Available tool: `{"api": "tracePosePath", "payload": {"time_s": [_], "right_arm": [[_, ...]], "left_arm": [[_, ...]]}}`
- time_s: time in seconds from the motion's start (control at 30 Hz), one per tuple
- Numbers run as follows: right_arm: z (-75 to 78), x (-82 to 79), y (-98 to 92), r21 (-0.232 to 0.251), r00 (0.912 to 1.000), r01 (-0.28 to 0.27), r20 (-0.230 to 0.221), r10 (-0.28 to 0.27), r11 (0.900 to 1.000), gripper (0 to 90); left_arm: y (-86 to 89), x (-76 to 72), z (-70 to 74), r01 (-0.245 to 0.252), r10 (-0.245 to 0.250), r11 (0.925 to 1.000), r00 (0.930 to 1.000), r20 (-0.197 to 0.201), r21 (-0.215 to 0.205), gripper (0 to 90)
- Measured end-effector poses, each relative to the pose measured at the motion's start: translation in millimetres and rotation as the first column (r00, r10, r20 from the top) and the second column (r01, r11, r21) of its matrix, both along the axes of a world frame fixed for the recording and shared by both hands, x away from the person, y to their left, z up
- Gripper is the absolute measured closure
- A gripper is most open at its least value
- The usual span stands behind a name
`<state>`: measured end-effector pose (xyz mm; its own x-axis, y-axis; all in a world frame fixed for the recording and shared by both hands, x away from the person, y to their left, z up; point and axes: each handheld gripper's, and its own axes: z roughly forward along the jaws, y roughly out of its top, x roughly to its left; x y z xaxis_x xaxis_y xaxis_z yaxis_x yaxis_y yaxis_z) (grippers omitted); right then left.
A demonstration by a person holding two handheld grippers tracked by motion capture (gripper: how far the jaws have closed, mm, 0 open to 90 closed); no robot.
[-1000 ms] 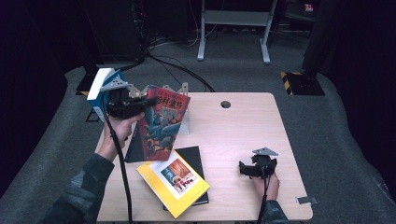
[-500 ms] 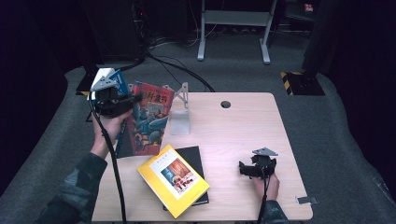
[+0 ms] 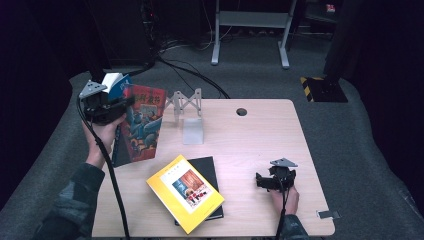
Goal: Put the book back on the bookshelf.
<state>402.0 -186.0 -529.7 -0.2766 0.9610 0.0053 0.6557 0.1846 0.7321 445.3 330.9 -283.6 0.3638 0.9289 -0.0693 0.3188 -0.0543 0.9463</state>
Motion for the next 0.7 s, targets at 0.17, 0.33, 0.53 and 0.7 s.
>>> {"api": "tracePosePath", "payload": {"time_s": [0.17,0.33,0.53,0.7], "right_arm": [[0.0,-0.1,0.1,0.001,1.0,0.0,-0.001,0.0,1.0,4.8],[0.0,0.0,0.1,0.001,1.0,0.001,0.001,-0.001,1.0,5.0],[0.1,-0.2,0.2,0.001,1.0,0.001,0.002,-0.001,1.0,5.4],[0.2,-0.5,0.6,0.002,1.0,0.002,0.002,-0.002,1.0,5.7]], "left_arm": [[8.9,0.4,4.1,-0.073,0.073,0.9973,0.9966,0.038,0.011,74.8],[12.3,1.1,6.0,-0.149,0.147,0.9879,0.9872,0.063,0.041,74.8],[19.5,1.2,7.5,-0.218,0.212,0.9748,0.9729,0.092,0.05,74.8],[22.1,3.2,5.7,-0.259,0.252,0.9648,0.9617,0.107,0.048,74.8]]}}
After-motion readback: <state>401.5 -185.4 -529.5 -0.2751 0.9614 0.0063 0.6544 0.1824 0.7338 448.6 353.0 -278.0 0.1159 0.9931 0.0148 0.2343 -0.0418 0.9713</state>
